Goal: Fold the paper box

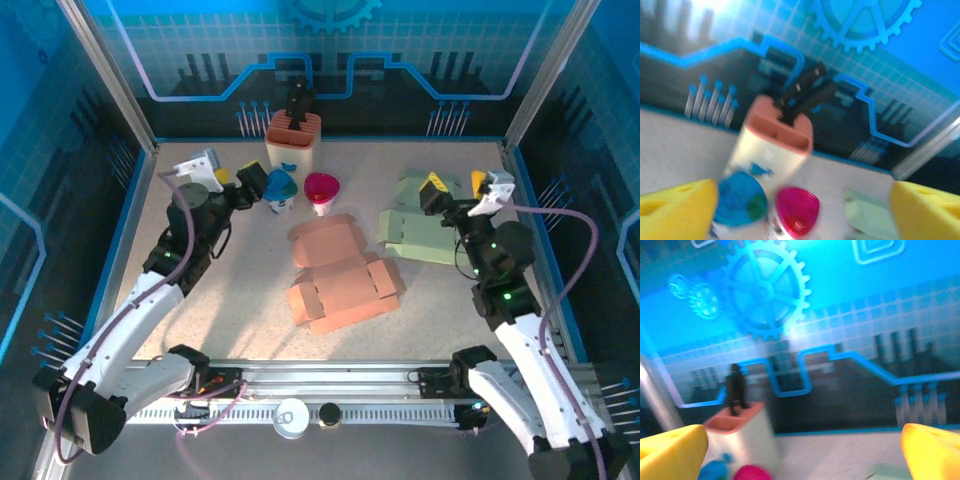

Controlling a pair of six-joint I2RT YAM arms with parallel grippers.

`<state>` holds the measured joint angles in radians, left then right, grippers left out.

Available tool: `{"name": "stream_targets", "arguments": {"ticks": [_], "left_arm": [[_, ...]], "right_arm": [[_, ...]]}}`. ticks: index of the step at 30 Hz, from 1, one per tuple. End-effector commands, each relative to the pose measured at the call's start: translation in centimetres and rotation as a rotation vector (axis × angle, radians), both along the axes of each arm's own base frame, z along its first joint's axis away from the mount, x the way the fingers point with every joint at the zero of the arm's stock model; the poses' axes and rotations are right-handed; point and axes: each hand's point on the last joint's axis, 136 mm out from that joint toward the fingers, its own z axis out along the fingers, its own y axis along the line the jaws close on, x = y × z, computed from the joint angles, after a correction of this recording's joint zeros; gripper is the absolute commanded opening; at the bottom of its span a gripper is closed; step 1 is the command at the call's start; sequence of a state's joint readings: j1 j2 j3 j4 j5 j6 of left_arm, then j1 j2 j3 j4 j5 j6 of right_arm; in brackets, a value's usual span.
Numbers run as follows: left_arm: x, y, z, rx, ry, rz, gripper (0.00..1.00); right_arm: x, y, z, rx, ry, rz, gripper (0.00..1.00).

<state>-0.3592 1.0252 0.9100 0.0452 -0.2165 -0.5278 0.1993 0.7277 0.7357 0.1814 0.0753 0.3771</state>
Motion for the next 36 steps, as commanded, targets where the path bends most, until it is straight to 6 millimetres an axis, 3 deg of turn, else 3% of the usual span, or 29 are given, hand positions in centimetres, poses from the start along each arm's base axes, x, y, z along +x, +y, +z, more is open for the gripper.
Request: {"name": "stream_targets", "arguments": {"ticks": [1, 4, 8, 11, 14, 20, 28, 32, 36], "left_arm": [[-4.4, -6.0, -11.7, -0.204, 0.547, -0.092, 0.74], [-8.6, -9.1, -15.8, -0.253, 0.637, -0.032, 0.72], [-13.6, -11.0, -20.5, -0.314, 0.723, 0.075, 0.67], [-16.0, -12.2, -23.5, -0.407, 0.782, 0.130, 0.66], [-16.5, -14.1, -25.4, -0.518, 0.813, 0.131, 0.68], [-16.9, -15.2, -28.8, -0.680, 0.883, 0.193, 0.66], [-18.7, -16.5, -30.0, -0.737, 0.956, 0.206, 0.63], [-19.4, -15.9, -28.8, -0.692, 0.963, 0.210, 0.63], [-19.9, -15.3, -26.8, -0.638, 0.961, 0.202, 0.68]], "right_arm": [[-1.3, 4.6, -10.9, 0.157, 0.580, 0.235, 1.00], [-3.5, 5.9, -13.9, 0.105, 0.750, 0.226, 0.99], [-6.3, 7.8, -16.3, 0.130, 0.856, 0.292, 0.84], [-7.6, 8.8, -17.7, 0.169, 0.881, 0.332, 0.81], [-8.3, 9.6, -19.1, 0.212, 0.908, 0.366, 0.80], [-9.2, 11.0, -21.0, 0.266, 0.948, 0.419, 0.78], [-9.3, 11.0, -21.5, 0.262, 0.952, 0.410, 0.78], [-9.4, 11.0, -21.7, 0.251, 0.959, 0.408, 0.77], [-9.4, 10.8, -23.4, 0.232, 0.996, 0.389, 0.76]]}}
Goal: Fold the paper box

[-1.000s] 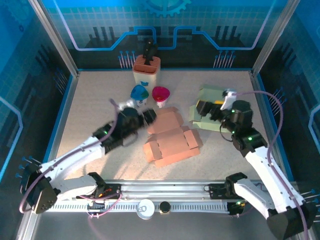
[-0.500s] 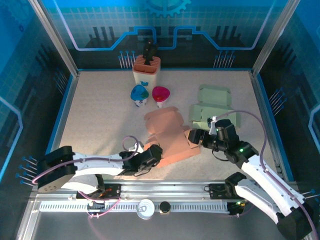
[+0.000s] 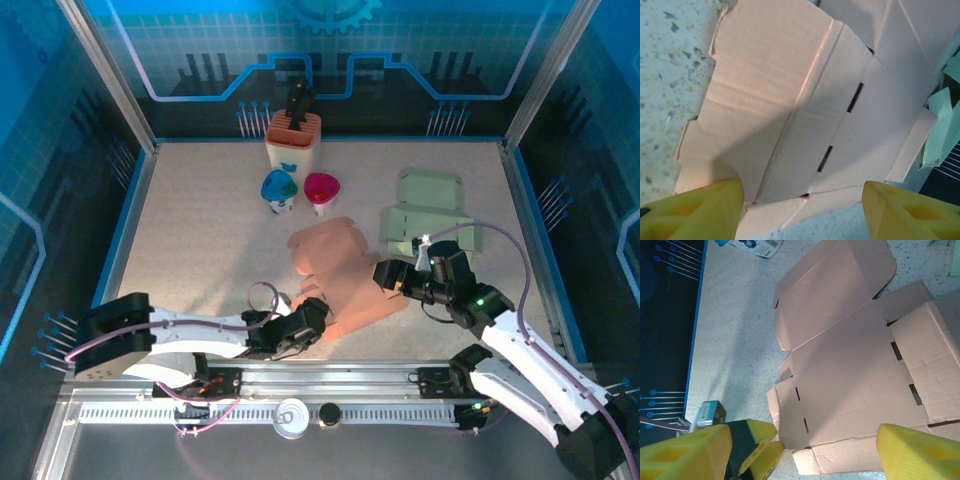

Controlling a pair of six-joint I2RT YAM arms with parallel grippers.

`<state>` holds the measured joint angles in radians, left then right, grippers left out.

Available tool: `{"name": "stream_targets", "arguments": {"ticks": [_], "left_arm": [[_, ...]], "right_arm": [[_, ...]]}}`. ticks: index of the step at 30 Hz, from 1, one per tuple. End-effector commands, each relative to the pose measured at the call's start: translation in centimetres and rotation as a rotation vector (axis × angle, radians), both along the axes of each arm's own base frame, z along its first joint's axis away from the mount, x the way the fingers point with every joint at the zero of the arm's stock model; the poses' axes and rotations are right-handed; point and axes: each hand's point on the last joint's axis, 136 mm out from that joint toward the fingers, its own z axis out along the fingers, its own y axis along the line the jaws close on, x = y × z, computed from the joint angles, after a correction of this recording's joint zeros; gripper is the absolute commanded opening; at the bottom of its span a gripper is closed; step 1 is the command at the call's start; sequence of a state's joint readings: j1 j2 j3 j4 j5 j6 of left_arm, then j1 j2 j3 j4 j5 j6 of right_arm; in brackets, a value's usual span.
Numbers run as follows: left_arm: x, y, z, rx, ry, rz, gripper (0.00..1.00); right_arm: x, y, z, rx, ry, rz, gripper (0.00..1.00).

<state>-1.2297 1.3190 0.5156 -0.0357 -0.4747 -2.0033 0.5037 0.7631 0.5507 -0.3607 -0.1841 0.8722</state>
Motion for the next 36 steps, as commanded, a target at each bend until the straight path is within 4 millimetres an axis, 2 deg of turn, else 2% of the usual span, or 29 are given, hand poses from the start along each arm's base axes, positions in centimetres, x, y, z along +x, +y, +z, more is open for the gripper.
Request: {"name": "stream_targets", "arguments": {"ticks": [1, 4, 9, 14, 18, 22, 26, 29, 33, 36], "left_arm": [[-0.5, 0.4, 1.9, -0.030, 0.046, 0.067, 0.68], [-0.6, 0.0, 2.3, -0.044, 0.047, 0.049, 0.71], [-1.0, 0.4, 2.4, -0.046, 0.055, 0.035, 0.79], [-1.6, -0.8, 1.4, -0.101, 0.101, 0.016, 0.83], [-1.2, -0.8, 0.1, -0.139, 0.102, 0.066, 0.82], [-0.7, -0.1, 0.1, -0.132, 0.073, 0.100, 0.81], [-0.4, 1.5, -0.3, -0.099, 0.053, 0.146, 0.76], [0.0, 3.0, -0.3, -0.087, 0.018, 0.191, 0.67], [0.5, 3.0, 0.3, -0.078, -0.012, 0.191, 0.64], [0.2, 2.7, -0.3, -0.097, 0.012, 0.188, 0.64]], "right_arm": [[-0.3, 0.1, -2.0, -0.014, 0.039, 0.006, 0.75], [-0.3, 0.9, -4.4, 0.008, 0.095, 0.016, 0.64], [0.4, 1.8, -8.0, 0.013, 0.167, 0.012, 0.59], [1.0, 3.2, -10.5, 0.052, 0.224, 0.014, 0.54], [1.1, 4.7, -11.2, 0.084, 0.252, 0.022, 0.52], [0.8, 5.6, -11.7, 0.100, 0.263, 0.025, 0.51], [0.6, 5.5, -12.0, 0.101, 0.271, 0.012, 0.50], [0.4, 5.3, -11.9, 0.101, 0.271, 0.006, 0.51], [0.3, 5.3, -11.7, 0.107, 0.272, 0.010, 0.51], [0.3, 5.3, -11.6, 0.113, 0.272, 0.006, 0.51]]}}
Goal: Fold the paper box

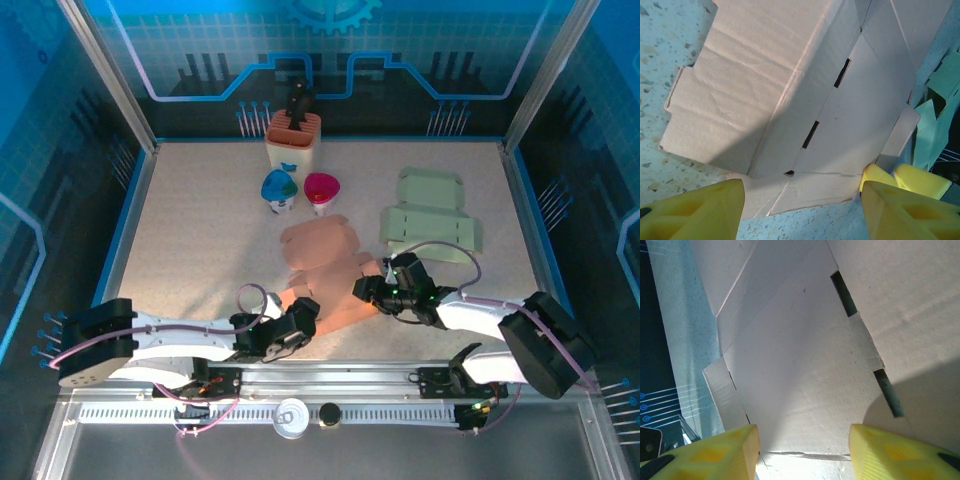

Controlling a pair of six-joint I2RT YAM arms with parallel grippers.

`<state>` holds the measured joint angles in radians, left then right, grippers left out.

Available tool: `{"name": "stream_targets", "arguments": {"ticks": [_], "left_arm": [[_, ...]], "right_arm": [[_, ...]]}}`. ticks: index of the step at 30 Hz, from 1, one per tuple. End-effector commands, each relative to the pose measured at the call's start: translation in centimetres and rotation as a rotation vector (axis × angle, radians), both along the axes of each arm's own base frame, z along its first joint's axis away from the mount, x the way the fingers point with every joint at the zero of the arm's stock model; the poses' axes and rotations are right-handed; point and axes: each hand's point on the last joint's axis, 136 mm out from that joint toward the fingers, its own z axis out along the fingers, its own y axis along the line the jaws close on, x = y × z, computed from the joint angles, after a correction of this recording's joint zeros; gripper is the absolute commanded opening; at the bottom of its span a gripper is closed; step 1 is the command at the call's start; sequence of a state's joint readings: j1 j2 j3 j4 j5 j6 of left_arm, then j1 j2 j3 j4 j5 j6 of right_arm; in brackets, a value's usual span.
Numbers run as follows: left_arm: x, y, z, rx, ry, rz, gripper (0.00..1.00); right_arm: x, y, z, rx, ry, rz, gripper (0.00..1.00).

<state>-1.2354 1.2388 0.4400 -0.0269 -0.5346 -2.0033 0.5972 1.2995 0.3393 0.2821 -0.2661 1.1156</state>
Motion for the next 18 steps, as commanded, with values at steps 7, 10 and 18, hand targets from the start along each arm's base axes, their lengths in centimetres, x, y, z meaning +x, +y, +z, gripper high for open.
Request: {"name": "stream_targets", "arguments": {"ticks": [7, 10, 18], "left_arm": [[-0.1, 0.3, -0.8, -0.111, 0.081, 0.158, 0.64], [-0.1, 0.4, -1.3, -0.102, 0.090, 0.169, 0.63], [1.0, 1.4, -1.2, -0.102, 0.011, 0.215, 0.52]], "right_arm": [[-0.4, 0.4, 0.4, 0.035, 0.003, -0.004, 0.51], [-0.5, 0.4, 0.2, 0.042, 0.010, -0.008, 0.51], [-0.7, 0.9, 0.1, 0.073, 0.019, -0.005, 0.51]]}}
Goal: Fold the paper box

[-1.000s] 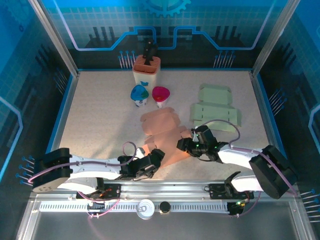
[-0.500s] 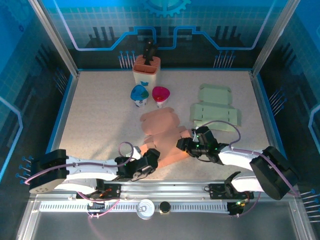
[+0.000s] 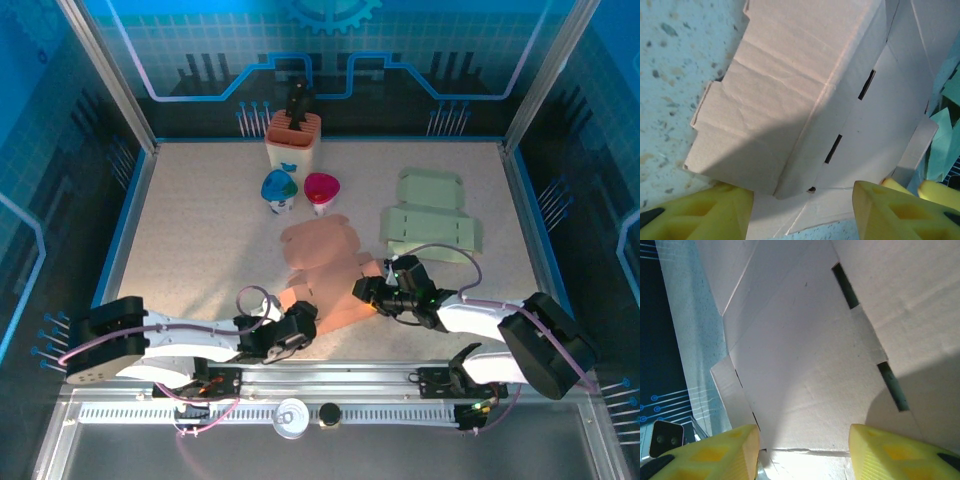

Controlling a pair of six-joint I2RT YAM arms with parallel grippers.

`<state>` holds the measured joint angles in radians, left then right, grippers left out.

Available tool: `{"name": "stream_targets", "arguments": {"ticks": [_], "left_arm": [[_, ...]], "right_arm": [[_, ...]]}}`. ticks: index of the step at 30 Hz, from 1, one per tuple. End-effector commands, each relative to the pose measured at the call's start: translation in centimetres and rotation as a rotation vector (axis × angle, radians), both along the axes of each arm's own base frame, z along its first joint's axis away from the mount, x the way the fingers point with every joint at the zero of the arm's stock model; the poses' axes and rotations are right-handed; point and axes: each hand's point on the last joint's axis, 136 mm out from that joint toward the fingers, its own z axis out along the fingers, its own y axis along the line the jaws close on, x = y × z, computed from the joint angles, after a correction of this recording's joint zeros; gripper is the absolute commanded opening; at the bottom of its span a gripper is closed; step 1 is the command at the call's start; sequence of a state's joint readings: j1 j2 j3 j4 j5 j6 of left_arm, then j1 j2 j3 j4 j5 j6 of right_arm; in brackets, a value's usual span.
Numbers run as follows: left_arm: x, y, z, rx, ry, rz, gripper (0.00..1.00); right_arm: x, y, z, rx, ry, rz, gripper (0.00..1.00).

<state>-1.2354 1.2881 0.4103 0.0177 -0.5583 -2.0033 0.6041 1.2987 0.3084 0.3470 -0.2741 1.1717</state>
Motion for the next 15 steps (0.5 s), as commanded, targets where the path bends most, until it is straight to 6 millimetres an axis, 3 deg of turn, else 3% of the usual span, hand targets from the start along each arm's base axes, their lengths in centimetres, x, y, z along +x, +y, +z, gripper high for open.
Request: {"name": "stream_targets", "arguments": {"ticks": [1, 15], "left_arm": [[1.05, 0.67, 0.56, -0.141, -0.001, 0.203, 0.49], [1.50, 1.29, 1.15, -0.154, -0.057, 0.205, 0.07]], "right_arm": [[-0.54, 0.71, 0.00, 0.031, 0.009, 0.018, 0.50], [-0.50, 0.84, 0.17, 0.037, 0.003, 0.016, 0.51]]}}
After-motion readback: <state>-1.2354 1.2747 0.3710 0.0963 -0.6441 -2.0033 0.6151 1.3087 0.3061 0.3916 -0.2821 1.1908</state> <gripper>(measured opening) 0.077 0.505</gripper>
